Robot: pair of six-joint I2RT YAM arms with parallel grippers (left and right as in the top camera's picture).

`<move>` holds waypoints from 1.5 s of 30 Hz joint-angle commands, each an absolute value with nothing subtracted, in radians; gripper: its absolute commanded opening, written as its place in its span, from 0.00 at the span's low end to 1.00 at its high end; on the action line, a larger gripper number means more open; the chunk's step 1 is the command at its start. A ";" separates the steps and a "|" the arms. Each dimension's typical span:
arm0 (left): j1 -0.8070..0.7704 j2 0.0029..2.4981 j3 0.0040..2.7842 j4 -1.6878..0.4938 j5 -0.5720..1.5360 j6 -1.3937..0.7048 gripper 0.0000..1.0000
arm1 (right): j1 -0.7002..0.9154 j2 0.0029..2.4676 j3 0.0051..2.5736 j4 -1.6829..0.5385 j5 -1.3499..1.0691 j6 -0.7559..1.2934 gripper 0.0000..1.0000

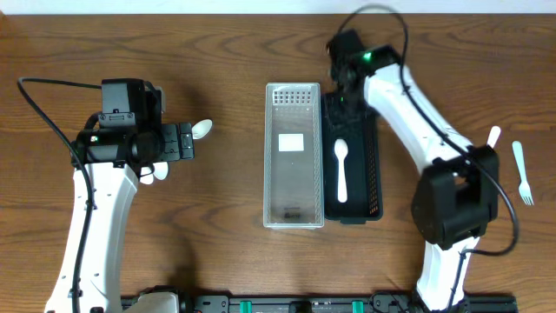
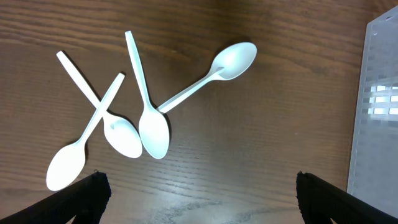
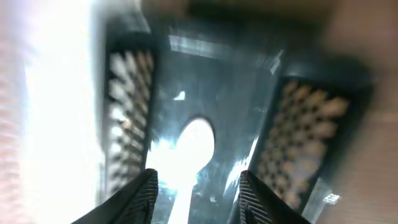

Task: Pack container
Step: 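Carry the spoon into the black basket and release it, then return the right gripper and grasp a white fork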

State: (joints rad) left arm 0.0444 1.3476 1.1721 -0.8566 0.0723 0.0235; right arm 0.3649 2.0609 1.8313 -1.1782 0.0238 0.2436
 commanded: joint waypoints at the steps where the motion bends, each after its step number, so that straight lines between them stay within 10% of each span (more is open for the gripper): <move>1: 0.049 1.352 1.183 -0.859 0.075 0.029 0.98 | 0.293 1.923 1.979 -1.190 0.076 0.236 0.63; 16: 0.049 1.352 1.183 -0.859 0.075 0.029 0.98 | -0.237 1.916 1.785 -1.188 0.053 0.264 0.82; 45: 0.049 1.352 1.183 -0.859 0.075 0.029 0.98 | -0.298 2.142 1.481 -0.972 0.025 0.246 0.83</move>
State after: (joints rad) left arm 0.0444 1.3479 1.1721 -0.8566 0.0723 0.0235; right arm -0.2962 2.1204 1.4899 -0.9695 0.0257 0.2535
